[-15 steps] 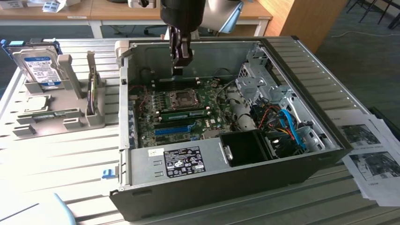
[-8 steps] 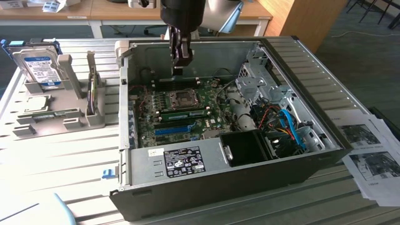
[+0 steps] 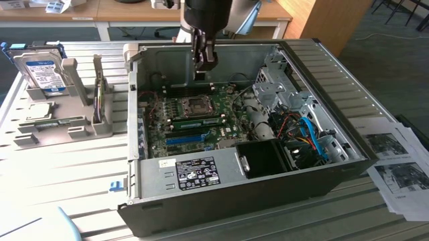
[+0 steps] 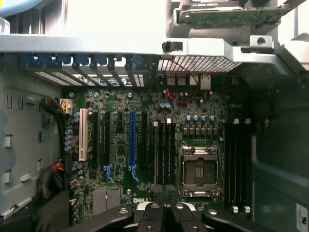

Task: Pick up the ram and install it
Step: 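Press down the ram until it locks into place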

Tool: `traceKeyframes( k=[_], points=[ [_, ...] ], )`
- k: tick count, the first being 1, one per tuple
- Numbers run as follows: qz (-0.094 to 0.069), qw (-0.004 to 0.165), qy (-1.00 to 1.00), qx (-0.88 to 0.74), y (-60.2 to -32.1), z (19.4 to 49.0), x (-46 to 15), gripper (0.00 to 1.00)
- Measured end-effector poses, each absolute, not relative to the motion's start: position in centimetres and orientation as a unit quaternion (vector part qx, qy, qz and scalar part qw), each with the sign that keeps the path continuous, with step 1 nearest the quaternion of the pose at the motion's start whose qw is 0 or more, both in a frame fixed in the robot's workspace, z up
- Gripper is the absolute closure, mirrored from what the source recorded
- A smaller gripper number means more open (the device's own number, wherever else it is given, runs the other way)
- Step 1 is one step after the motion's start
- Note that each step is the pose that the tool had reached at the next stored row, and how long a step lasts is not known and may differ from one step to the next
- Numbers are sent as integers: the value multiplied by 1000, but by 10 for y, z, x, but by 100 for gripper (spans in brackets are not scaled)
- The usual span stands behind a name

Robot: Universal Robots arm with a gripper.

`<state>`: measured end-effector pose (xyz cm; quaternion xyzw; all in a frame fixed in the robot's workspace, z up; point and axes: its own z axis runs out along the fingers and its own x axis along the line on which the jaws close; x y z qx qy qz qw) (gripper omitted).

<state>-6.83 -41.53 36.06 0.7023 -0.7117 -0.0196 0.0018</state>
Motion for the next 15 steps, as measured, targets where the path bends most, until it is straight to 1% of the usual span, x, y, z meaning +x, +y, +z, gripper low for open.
traceKeyframes(
  k=[9,15],
  points=[
    [-20,2,-712,702,-416,360,-47,91],
    [-20,2,-712,702,-416,360,-43,91]
  ],
)
